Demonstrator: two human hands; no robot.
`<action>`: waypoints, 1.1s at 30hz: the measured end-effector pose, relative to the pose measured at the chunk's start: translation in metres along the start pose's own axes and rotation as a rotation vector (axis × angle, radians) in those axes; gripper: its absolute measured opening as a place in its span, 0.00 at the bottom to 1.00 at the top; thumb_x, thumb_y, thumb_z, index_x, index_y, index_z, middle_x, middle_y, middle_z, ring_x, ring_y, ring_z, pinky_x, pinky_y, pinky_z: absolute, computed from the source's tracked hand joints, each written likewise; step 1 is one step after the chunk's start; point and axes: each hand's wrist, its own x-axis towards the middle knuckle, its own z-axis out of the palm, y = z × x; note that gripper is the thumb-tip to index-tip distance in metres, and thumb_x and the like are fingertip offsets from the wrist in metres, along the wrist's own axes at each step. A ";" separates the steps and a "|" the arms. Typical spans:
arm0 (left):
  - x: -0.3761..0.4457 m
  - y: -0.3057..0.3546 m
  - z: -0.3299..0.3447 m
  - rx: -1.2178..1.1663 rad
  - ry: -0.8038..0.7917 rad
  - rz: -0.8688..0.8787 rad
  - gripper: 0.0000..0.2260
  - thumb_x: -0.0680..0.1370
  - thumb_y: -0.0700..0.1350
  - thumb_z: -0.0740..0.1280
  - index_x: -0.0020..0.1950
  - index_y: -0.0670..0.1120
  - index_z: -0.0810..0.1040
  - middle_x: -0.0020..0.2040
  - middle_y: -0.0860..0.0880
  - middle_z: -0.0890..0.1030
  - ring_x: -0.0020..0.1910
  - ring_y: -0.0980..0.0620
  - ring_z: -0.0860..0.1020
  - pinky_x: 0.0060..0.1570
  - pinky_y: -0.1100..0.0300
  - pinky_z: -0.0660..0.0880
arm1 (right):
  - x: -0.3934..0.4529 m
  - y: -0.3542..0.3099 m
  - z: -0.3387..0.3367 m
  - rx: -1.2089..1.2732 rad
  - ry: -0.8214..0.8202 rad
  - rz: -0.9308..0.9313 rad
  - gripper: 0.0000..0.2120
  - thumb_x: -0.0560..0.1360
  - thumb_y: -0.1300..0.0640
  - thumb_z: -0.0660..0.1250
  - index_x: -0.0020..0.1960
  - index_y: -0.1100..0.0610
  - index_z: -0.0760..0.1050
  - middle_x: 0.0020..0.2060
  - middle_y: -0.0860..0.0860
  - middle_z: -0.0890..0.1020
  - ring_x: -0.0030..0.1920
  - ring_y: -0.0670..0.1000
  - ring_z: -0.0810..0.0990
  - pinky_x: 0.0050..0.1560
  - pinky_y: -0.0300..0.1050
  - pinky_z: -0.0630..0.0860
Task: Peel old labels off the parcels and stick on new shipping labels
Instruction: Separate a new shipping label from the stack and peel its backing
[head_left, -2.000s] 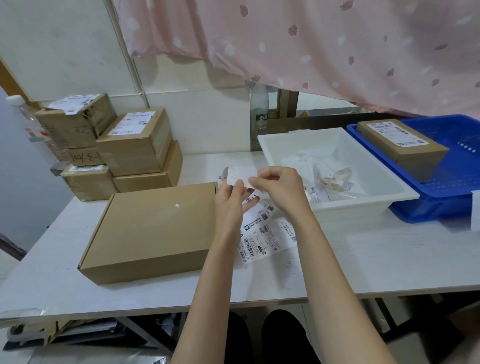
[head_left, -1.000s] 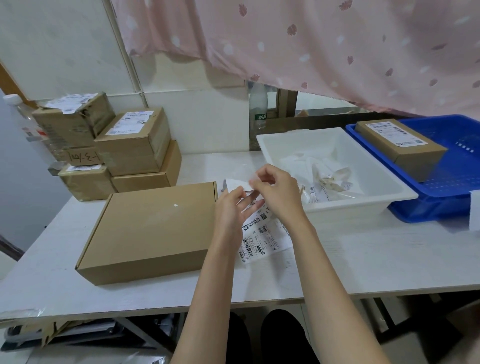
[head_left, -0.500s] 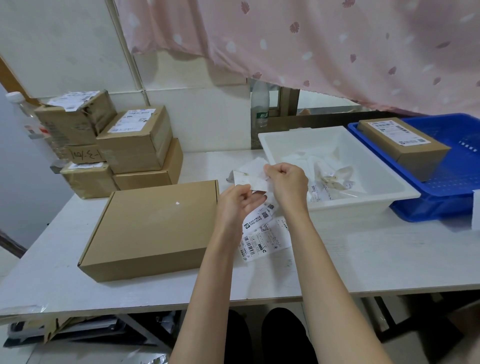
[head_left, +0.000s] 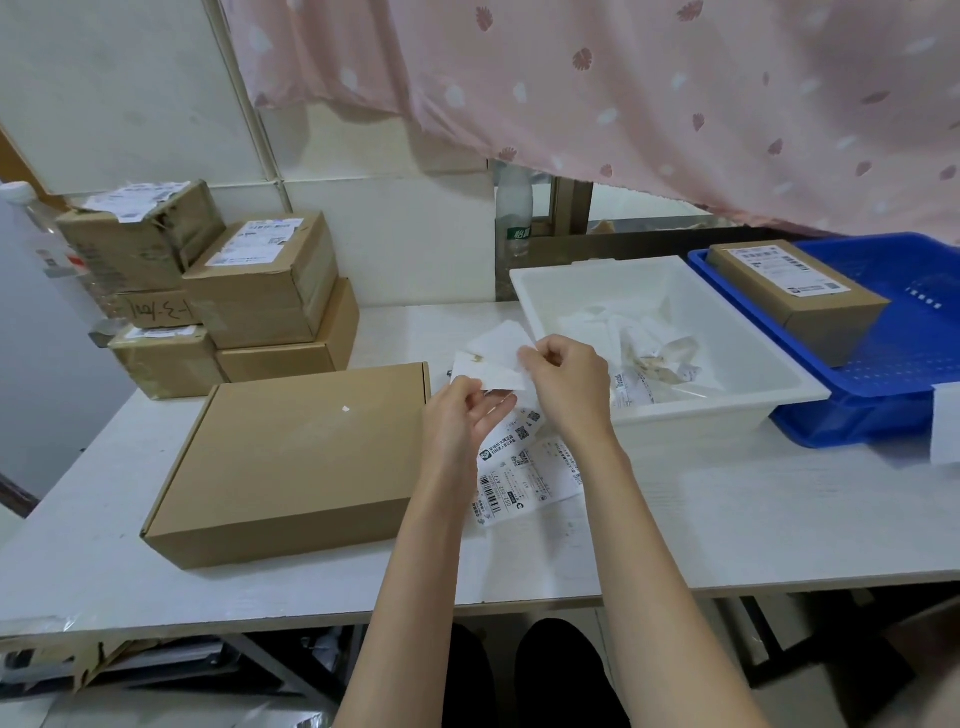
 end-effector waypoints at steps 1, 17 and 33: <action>-0.003 0.002 0.002 0.013 -0.020 0.002 0.06 0.79 0.34 0.57 0.44 0.39 0.72 0.39 0.43 0.75 0.46 0.44 0.83 0.51 0.56 0.81 | 0.000 -0.001 0.002 -0.023 0.027 0.001 0.12 0.75 0.55 0.66 0.37 0.61 0.75 0.27 0.46 0.72 0.33 0.51 0.70 0.39 0.47 0.67; -0.013 -0.005 0.017 -0.272 0.056 -0.059 0.14 0.82 0.42 0.63 0.36 0.43 0.69 0.49 0.41 0.83 0.47 0.48 0.85 0.49 0.59 0.81 | 0.007 -0.001 0.005 0.051 0.151 0.066 0.11 0.74 0.55 0.68 0.35 0.59 0.78 0.30 0.50 0.79 0.33 0.49 0.75 0.39 0.43 0.70; -0.012 -0.004 0.019 0.154 0.028 -0.034 0.05 0.79 0.37 0.66 0.44 0.37 0.75 0.47 0.44 0.82 0.42 0.56 0.84 0.55 0.59 0.79 | 0.000 -0.004 0.014 -0.007 0.184 -0.008 0.11 0.75 0.52 0.66 0.39 0.57 0.78 0.30 0.47 0.79 0.37 0.52 0.78 0.42 0.46 0.73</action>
